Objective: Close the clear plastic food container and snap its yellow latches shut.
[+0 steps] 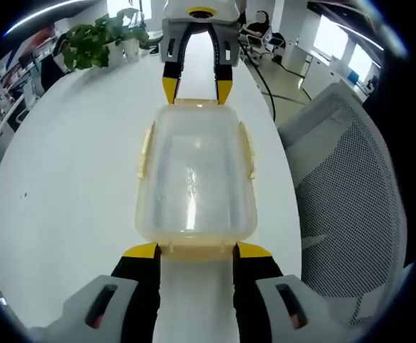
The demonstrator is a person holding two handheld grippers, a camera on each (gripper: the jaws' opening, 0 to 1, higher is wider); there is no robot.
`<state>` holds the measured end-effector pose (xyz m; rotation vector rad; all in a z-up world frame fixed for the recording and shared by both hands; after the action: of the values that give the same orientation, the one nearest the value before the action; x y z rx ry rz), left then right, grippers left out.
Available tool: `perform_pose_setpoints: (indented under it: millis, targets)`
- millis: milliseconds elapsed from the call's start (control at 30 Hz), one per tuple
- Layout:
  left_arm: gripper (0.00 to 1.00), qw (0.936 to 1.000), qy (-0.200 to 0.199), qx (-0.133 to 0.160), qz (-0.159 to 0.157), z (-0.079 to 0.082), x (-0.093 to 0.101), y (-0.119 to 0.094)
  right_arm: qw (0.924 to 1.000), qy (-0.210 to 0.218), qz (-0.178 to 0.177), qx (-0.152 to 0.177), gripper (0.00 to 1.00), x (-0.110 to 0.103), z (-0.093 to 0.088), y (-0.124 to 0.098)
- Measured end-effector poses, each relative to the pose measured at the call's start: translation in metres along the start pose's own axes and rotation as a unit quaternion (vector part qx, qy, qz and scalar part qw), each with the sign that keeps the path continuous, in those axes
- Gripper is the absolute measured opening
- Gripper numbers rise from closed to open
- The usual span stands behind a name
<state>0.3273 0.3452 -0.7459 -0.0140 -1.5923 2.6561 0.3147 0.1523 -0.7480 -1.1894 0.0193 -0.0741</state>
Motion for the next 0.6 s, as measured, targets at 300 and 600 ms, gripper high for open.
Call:
perform_pose_setpoints:
  millis: [300,600]
  targets:
    - [0.40,1.0000,0.001,0.001,0.003,-0.0017,-0.0003,-0.0006,0.9999,-0.005,0.004,-0.008,0.42,-0.0047,-0.0026,0.0011]
    - [0.41,1.0000,-0.008,0.000,0.003,-0.0031,0.0012,-0.0011,0.9999,0.006,-0.004,-0.008,0.43,-0.0041,-0.0053,-0.0021]
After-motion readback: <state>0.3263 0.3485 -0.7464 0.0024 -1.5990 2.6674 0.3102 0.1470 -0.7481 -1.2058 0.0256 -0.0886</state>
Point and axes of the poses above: the point that each gripper's makers call its tool centre point, and the gripper's own axes: y roughly forward along the fingers, x roughly to its right, z roughly out of its top, the point moved 4 cm from there along -y, roughly backward along the fingers, and after that the axes turned 1 degree about -y, right-handed, at the moved point
